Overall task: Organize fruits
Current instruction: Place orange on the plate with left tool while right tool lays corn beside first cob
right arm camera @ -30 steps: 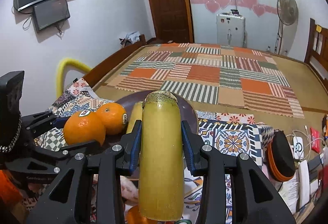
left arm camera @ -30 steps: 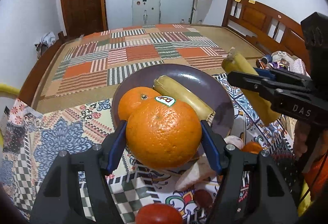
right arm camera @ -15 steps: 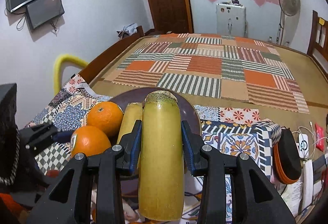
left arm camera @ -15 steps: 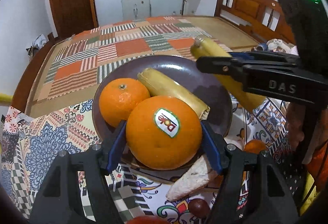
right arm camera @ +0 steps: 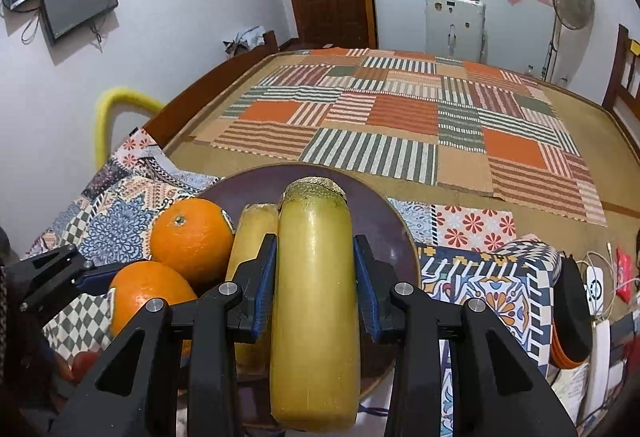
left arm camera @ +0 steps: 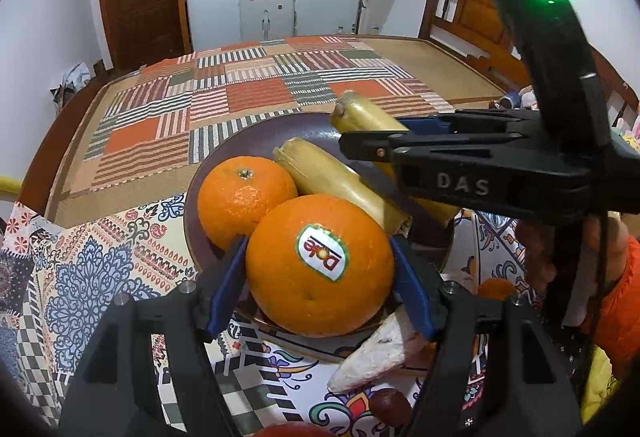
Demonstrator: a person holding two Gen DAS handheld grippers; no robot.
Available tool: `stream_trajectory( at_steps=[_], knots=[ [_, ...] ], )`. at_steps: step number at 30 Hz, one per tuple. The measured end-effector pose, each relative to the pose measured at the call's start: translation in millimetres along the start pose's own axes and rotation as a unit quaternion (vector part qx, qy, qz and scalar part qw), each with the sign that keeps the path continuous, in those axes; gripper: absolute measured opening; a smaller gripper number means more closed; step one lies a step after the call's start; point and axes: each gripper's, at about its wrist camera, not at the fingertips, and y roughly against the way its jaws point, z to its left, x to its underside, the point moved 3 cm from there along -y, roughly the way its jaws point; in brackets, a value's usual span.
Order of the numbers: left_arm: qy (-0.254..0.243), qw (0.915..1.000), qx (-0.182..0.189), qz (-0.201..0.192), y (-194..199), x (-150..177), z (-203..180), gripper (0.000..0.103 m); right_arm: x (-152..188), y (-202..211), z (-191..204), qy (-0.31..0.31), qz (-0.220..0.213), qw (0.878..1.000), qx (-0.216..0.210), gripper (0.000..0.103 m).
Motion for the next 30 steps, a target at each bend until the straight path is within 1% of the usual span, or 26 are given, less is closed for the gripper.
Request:
stream_trajectory(
  at_steps=[5,9,15,18,19,21,23,27,30],
  knots=[
    [0.005,1.0,0.004,-0.001,0.7,0.2,1.2,0.07,-0.9,-2.8,5.4,0.011,0.005,1.0,0.011,0.034],
    [0.003,1.0,0.0,-0.007,4.7,2.3,-0.8,0.07,-1.9,0.8,6.8,0.012,0.001,1.0,0.012,0.034],
    [0.011,0.9997,-0.008,-0.023,18.8,0.0,0.7,0.07,-6.8,27.9,10.7,0.022,-0.027,0.999,0.022,0.034],
    [0.016,0.9989,-0.018,-0.041,33.2,-2.4,2.6,0.07,-4.8,48.6,12.8,0.031,-0.046,0.998,0.028,0.035],
    [0.017,0.9985,-0.022,-0.048,39.0,-3.4,3.4,0.07,-3.1,55.4,14.1,0.036,-0.053,0.997,0.032,0.035],
    [0.021,0.9976,-0.027,-0.06,51.5,-4.4,5.3,0.07,1.7,68.6,16.1,0.042,-0.066,0.996,0.038,0.041],
    [0.025,0.9967,-0.03,-0.071,64.6,-4.0,7.9,0.071,8.8,79.5,18.8,0.048,-0.073,0.995,0.038,0.044],
    [0.027,0.995,-0.045,-0.085,85.1,1.3,13.5,0.074,26.2,97.0,24.2,0.059,-0.086,0.994,0.042,0.044],
    [0.026,0.9942,-0.055,-0.089,96.7,10.1,13.9,0.075,40.5,105.5,28.0,0.065,-0.09,0.993,0.04,0.044]
  ],
)
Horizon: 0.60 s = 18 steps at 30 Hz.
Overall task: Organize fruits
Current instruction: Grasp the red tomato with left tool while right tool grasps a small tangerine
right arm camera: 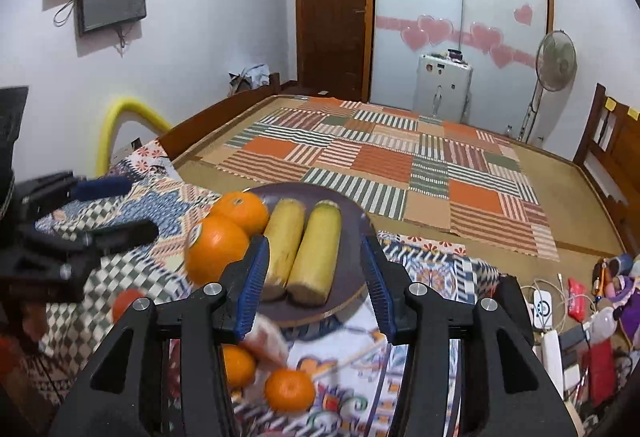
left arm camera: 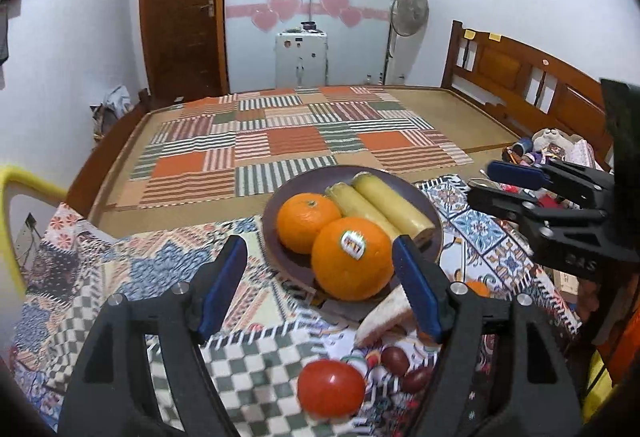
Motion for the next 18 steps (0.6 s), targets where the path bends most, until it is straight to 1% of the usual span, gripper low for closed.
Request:
stream_trajectory(
  at_steps=[3,7,11,18],
  knots=[
    [0.0,1.0,-0.006,0.003,9.8,11.9,2.6,0.077,12.6,6.6,3.0,0.007,-0.001,1.0,0.004,0.044],
    [0.0,0.9999,-0.006,0.014,14.2,30.7,3.2,0.078,29.5,10.0,5.4,0.006,0.007,1.0,0.002,0.044],
    [0.004,0.9995,-0.005,0.032,12.6,52.6,4.5,0.078,43.9,16.0,7.7,0.0,0.009,1.0,-0.002,0.044],
    [0.016,0.9979,0.01,0.062,-1.1,81.3,4.9,0.078,73.0,5.3,7.8,0.008,0.039,0.999,0.005,0.044]
  ],
)
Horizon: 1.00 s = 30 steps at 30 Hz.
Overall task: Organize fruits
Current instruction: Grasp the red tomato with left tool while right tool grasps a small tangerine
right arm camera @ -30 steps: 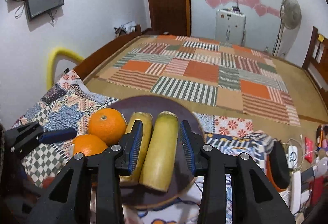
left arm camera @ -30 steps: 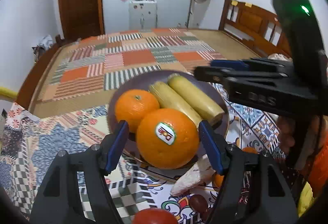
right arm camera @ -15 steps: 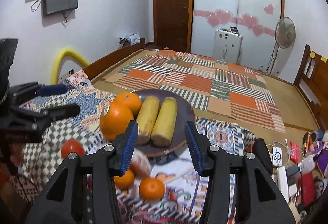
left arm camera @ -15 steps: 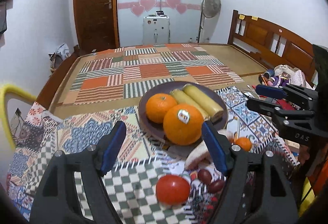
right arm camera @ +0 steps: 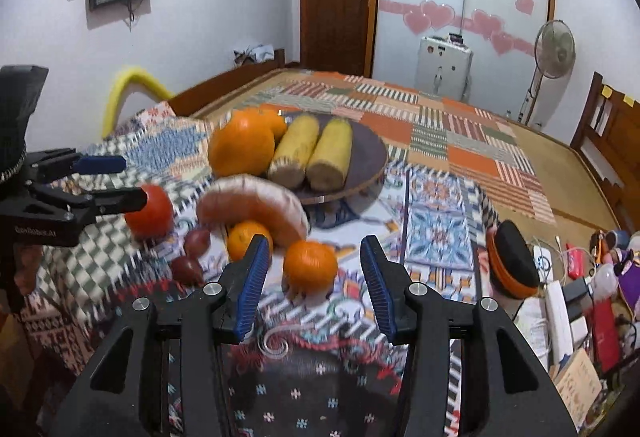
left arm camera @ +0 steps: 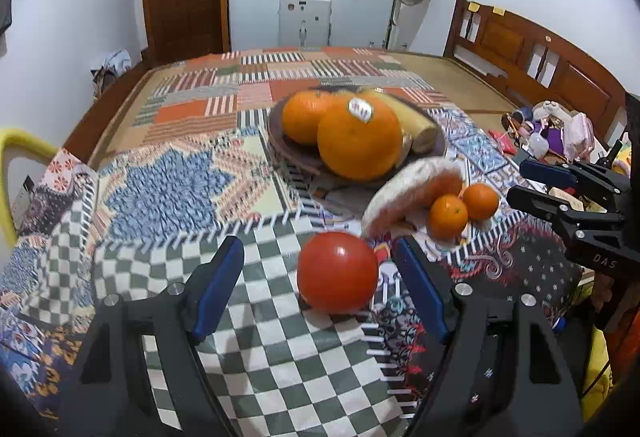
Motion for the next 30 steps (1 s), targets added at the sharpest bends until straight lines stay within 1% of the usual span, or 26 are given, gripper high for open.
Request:
stream_trajectory(
  at_steps=[4,10,12,14,15,16,20,22,26,30],
  knots=[
    [-0.009,0.9999,0.001,0.008,-8.2,8.8,-2.9,0.078,7.1,-11.6,-1.1,-0.005,0.016,1.0,-0.006,0.044],
    [-0.006,0.9998,0.008,0.016,-18.9,12.8,-4.0,0.078,10.0,-28.3,-1.3,-0.013,0.037,0.999,-0.023,0.044],
    [-0.007,0.9998,0.01,0.015,-20.5,12.9,-4.6,0.076,10.7,-32.1,-1.3,-0.015,0.043,0.999,-0.026,0.044],
    [-0.009,0.9997,0.014,0.015,-21.9,13.0,-6.7,0.069,11.9,-34.7,-1.2,-0.018,0.045,0.998,-0.029,0.043],
    [-0.01,0.9997,0.016,0.016,-22.5,12.5,-7.4,0.067,12.4,-35.1,-1.3,-0.02,0.046,0.998,-0.029,0.037],
    [-0.01,0.9997,0.018,0.016,-22.8,12.5,-7.4,0.063,12.9,-35.4,-1.7,-0.022,0.048,0.998,-0.029,0.035],
    [-0.011,0.9996,0.02,0.017,-25.2,12.4,-8.8,0.049,14.8,-31.4,-1.0,-0.022,0.043,0.998,-0.032,0.035],
    [-0.009,0.9995,0.024,0.017,-25.6,11.8,-9.1,0.047,15.1,-29.6,-0.8,-0.023,0.042,0.998,-0.033,0.035],
    [-0.007,0.9996,0.023,0.018,-24.8,11.4,-8.9,0.046,14.1,-20.9,-3.1,-0.028,0.032,0.998,-0.035,0.035],
    [-0.007,0.9997,0.021,0.009,-17.5,7.0,-7.1,0.046,7.2,-12.7,-7.6,-0.03,0.018,0.999,-0.03,0.035]
  ],
)
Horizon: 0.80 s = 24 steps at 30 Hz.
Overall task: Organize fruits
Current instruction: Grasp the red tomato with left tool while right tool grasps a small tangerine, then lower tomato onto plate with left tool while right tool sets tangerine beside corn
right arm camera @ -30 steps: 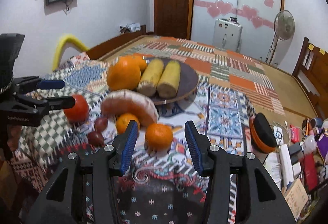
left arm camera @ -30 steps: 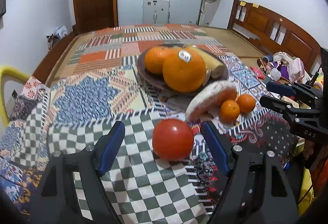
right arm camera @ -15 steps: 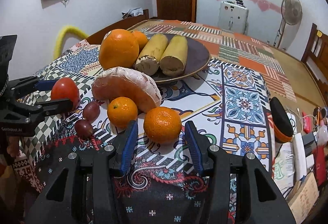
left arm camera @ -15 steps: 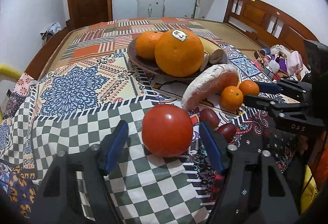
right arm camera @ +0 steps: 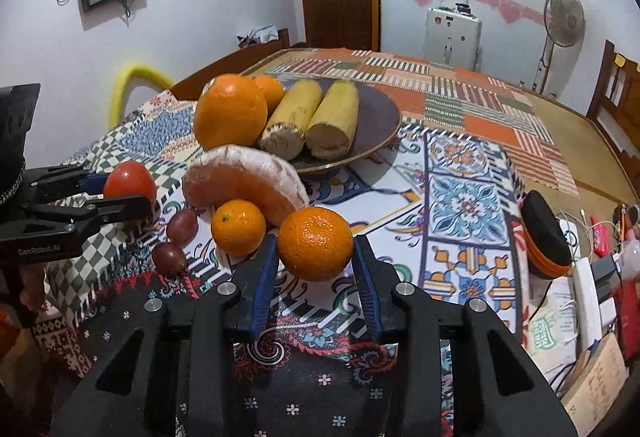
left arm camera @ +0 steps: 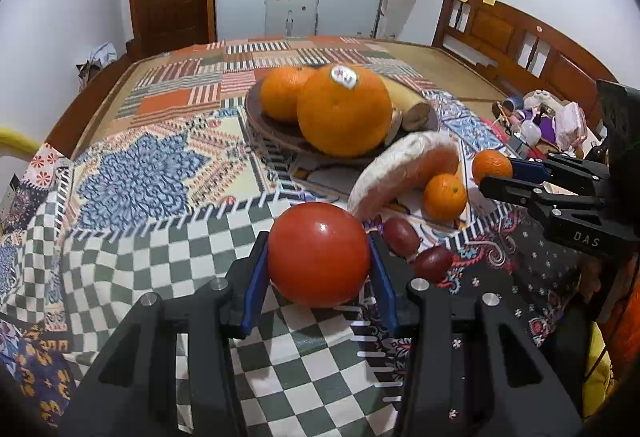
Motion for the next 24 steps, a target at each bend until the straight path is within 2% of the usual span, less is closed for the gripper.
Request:
stream_trajectory(
  at_steps=[11,24],
  knots=[
    [-0.006,0.9981,-0.012,-0.06,32.5,-43.1,1.9,0.046,-34.2,12.5,-11.1,0.0,-0.041,0.999,0.01,0.035],
    [-0.007,0.9942,-0.017,-0.106,41.3,-100.5,1.2,0.046,-79.3,16.9,-19.9,0.007,-0.097,0.995,0.024,0.035]
  ],
)
